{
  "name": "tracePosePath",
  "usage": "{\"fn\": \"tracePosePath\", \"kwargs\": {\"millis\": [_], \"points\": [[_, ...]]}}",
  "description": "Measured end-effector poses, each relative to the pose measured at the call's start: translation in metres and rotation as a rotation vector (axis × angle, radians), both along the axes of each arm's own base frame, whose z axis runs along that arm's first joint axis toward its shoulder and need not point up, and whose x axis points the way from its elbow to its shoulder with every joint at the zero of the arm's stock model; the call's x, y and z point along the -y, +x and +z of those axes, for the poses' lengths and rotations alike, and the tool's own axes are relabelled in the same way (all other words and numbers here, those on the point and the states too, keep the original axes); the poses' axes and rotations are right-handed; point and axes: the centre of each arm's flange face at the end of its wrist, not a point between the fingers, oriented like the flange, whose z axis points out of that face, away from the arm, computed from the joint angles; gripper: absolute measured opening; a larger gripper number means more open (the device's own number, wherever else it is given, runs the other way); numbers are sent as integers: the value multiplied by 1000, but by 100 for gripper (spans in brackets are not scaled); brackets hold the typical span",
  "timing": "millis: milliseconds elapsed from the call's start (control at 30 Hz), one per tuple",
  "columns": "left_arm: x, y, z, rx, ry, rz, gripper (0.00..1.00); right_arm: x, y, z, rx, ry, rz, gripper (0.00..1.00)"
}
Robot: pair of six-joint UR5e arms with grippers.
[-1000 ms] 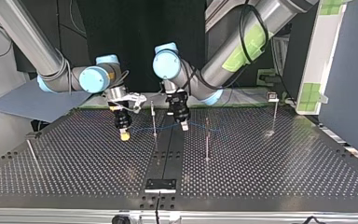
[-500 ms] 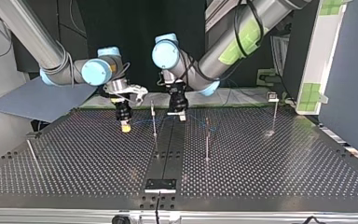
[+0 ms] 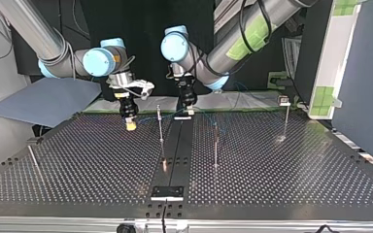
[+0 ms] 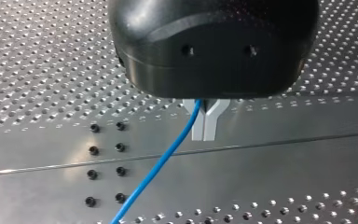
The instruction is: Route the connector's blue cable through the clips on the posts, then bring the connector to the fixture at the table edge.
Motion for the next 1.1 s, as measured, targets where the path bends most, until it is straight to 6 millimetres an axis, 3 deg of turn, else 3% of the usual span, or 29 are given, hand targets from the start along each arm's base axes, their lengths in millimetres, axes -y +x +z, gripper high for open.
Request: {"fn": "tracePosePath", "kwargs": {"millis": [333,700,1100], "points": [[-6,-11,-15,-19,22,-4,2,-17,-8,-20,-9,17,2,0],[1,-16,-37,-41,57,-42,2,-40,-18,-49,-27,54,5,0],[5,-19,-40,-41,64,-55,2,-57,-35,-75,-37,88,-18,0]]}}
